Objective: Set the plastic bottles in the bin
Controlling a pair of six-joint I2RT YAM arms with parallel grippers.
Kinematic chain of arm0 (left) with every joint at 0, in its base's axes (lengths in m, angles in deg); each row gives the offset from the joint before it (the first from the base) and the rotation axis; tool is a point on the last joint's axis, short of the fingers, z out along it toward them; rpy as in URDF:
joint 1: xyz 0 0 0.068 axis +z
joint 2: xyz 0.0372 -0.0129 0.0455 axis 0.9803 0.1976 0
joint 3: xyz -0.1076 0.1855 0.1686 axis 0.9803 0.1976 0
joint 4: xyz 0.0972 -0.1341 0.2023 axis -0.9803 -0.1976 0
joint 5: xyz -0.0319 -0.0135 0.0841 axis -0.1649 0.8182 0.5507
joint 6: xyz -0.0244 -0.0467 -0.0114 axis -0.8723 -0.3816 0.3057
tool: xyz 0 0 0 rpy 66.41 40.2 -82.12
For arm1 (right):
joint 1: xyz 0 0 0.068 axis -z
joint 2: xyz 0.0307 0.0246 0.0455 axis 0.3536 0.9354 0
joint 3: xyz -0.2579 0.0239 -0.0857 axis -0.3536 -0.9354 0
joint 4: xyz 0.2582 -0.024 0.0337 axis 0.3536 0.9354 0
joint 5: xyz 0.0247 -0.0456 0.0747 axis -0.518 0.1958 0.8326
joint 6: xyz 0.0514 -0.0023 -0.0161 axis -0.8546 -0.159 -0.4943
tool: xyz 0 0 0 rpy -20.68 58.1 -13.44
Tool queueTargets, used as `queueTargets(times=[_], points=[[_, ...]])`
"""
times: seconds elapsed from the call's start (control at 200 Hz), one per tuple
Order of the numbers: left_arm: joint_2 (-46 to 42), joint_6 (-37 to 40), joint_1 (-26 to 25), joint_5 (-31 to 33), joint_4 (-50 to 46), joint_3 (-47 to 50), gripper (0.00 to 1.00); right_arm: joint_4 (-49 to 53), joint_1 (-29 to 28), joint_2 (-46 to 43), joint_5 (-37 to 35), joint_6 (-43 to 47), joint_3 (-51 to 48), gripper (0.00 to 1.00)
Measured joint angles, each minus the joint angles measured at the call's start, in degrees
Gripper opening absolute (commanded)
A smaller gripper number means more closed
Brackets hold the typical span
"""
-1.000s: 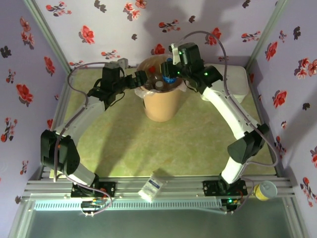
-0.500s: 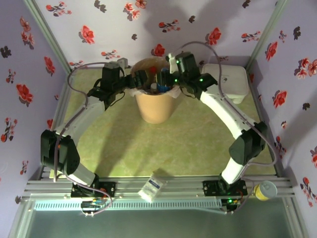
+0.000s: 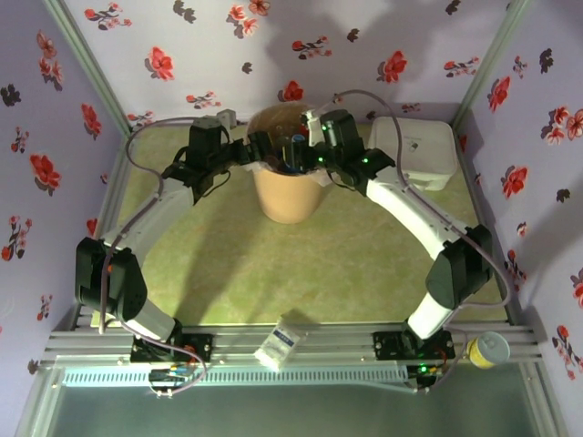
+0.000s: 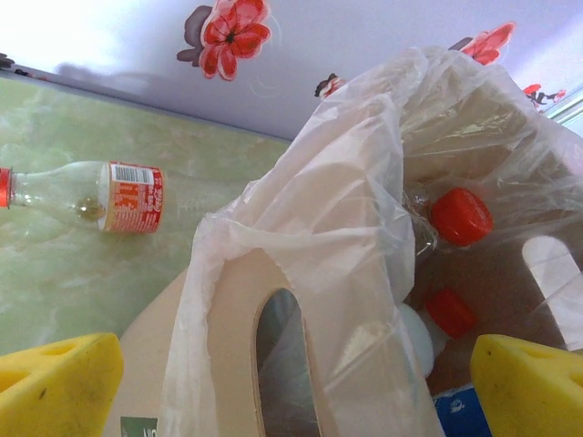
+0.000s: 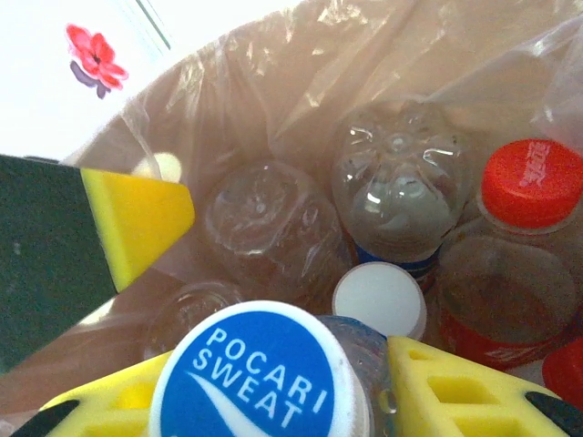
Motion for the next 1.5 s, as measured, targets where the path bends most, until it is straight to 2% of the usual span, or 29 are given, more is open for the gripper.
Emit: queueTargets(times=[0.11, 0.175, 0.265, 0.41, 0.605, 0.715, 0.82, 0.895, 0.995, 1.15, 1.501], points=[[0.0, 0.02, 0.0, 0.0, 0.09, 0.0, 0.98, 6.19, -0.02, 2.14, 0.07, 1.03, 5.44, 0.6], [0.0, 0.07, 0.0, 0.0, -0.11, -0.13, 0.99, 9.6, 0.0, 3.21, 0.0, 1.55, 9.57, 0.7], [0.0, 0.24, 0.04, 0.02, -0.96, -1.2, 0.98, 13.0, 0.13, 3.72, -0.31, 2.43, 16.11, 0.75], [-0.04, 0.26, 1.05, 0.0, -0.98, -4.22, 0.99, 14.71, 0.42, 3.58, -1.7, 3.56, 24.74, 0.76], [-1.7, -3.3, 6.14, 0.22, 3.15, -4.61, 1.0, 15.26, 0.81, 2.21, -4.96, 4.15, 25.99, 0.76], [-3.23, -9.81, 11.17, 0.76, 8.92, -3.06, 1.0, 15.26, 1.2, 1.4, -6.58, 4.15, 25.11, 0.76], [-2.27, -20.74, 16.02, 1.55, 17.75, 0.59, 1.0, 14.84, 1.51, -0.33, -7.45, 3.91, 22.21, 0.76], [2.67, -29.81, 17.73, 2.01, 24.57, 2.27, 1.0, 14.05, 1.68, -2.14, -7.72, 3.28, 18.58, 0.76], [12.81, -39.36, 17.03, 2.01, 30.08, 2.27, 1.0, 13.68, 1.84, -4.09, -7.78, 2.19, 14.14, 0.76], [23.61, -46.21, 14.29, 2.73, 27.19, 1.38, 1.0, 12.94, 1.88, -6.47, -7.78, 0.55, 8.07, 0.76], [32.39, -54.71, 10.21, 5.7, 20.52, -11.52, 0.95, 11.47, 2.62, -12.9, -8.96, -1.68, -0.52, 0.76]])
